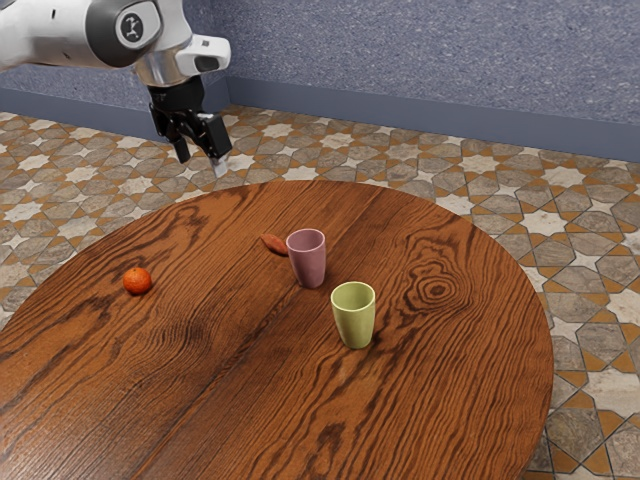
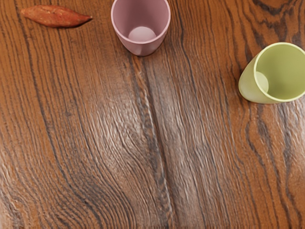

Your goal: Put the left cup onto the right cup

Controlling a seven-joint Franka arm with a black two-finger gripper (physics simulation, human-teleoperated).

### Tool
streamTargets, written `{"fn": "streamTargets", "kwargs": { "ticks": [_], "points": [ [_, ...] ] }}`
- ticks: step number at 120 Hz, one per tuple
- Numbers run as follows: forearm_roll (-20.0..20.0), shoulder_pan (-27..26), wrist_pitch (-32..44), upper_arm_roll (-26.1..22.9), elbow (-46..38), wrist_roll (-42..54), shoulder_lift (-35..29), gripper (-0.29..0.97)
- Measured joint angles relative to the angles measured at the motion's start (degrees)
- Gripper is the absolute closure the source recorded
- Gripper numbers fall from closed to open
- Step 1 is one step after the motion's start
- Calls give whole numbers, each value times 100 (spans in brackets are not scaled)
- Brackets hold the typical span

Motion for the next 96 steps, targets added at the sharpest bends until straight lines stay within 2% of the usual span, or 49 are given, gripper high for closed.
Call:
{"fn": "streamTargets", "kwargs": {
  "ticks": [43,59,96],
  "points": [
    [-4,-1,-18,23,28,49,52,0],
    [-46,19,-5,26,303,65,362,0],
    [-274,256,-293,44,3022,106,2882,0]
  ]
}}
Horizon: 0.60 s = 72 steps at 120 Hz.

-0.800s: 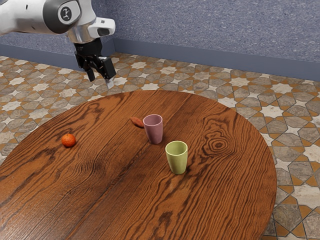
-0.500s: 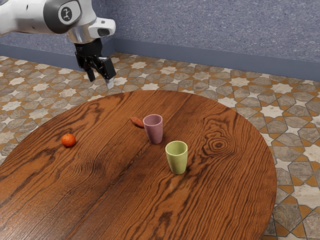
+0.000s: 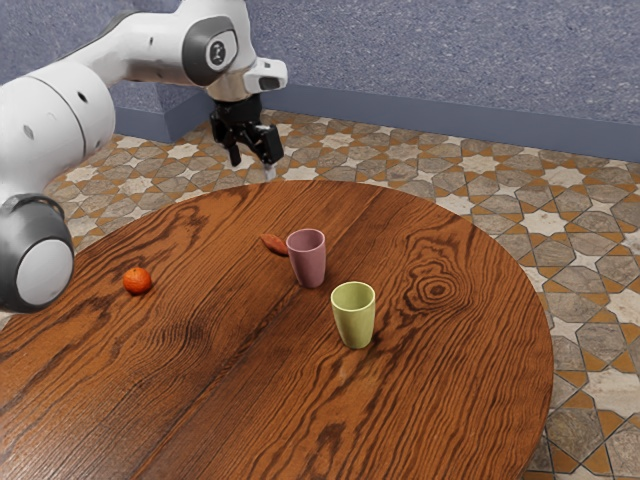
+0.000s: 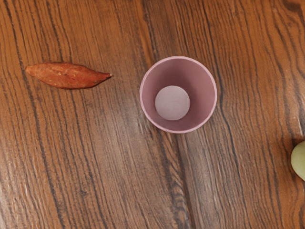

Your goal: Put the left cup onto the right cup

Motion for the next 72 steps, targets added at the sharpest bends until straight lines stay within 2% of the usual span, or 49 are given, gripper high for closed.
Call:
{"fn": "streamTargets", "kwargs": {
  "ticks": [18,32,46,72],
  "points": [
    [-218,75,98,-12,657,15,908,0],
    [-353,116,273,-16,802,24,1324,0],
    [-415,240,442,-43,1299,32,1846,0],
    [-518,272,908,-73,1436,44,2264,0]
  ]
}}
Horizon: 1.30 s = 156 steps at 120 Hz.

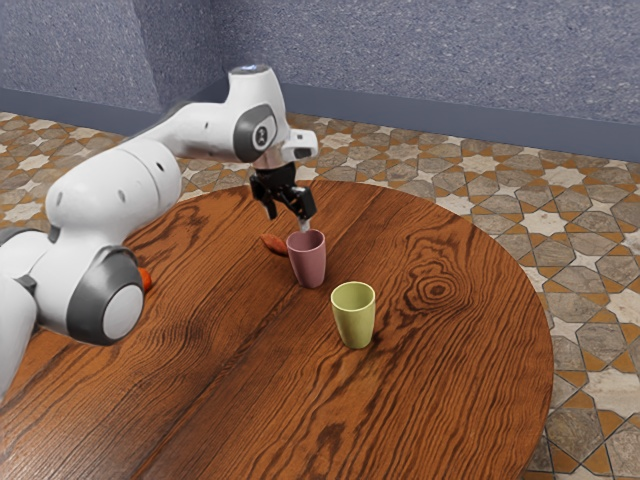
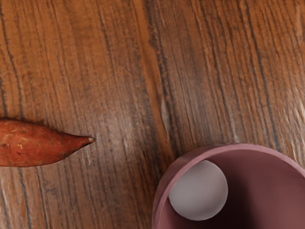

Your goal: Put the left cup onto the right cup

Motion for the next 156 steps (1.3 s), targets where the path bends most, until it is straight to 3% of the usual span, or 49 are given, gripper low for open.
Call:
{"fn": "streamTargets", "kwargs": {
  "ticks": [46,70,92,121,156],
  "points": [
    [-130,1,284,20,-379,15,187,1],
    [-144,1,305,-2,-382,13,169,49],
    [-150,1,309,-126,-385,8,161,69],
    [-105,1,261,-136,-388,6,63,76],
    [-23,-66,-135,-149,-603,-1,-673,78]
  ]
}}
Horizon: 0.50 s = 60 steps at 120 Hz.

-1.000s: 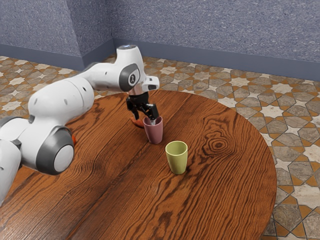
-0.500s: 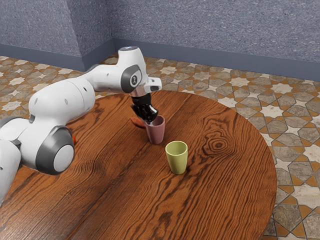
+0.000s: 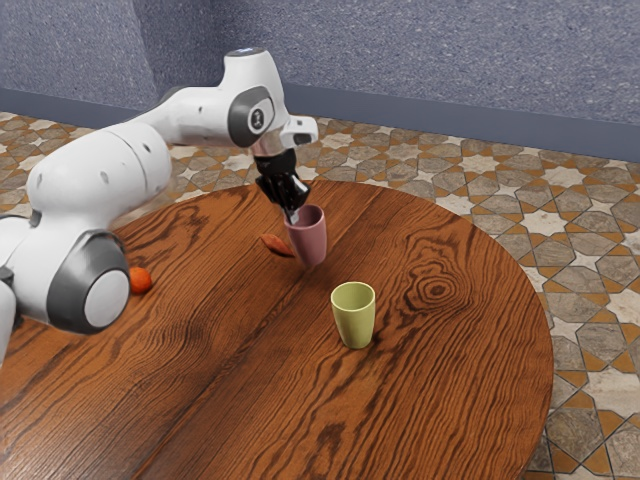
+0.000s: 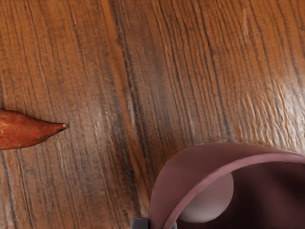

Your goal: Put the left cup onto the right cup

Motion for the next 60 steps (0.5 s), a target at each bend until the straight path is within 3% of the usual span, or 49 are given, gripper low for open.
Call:
{"fn": "streamTargets", "kwargs": {
  "ticks": [32,60],
  "points": [
    [269,-426,-59,-215,-1915,-55,-1938,79],
    [392,-877,-53,-354,-2350,-175,-2325,79]
  ]
}}
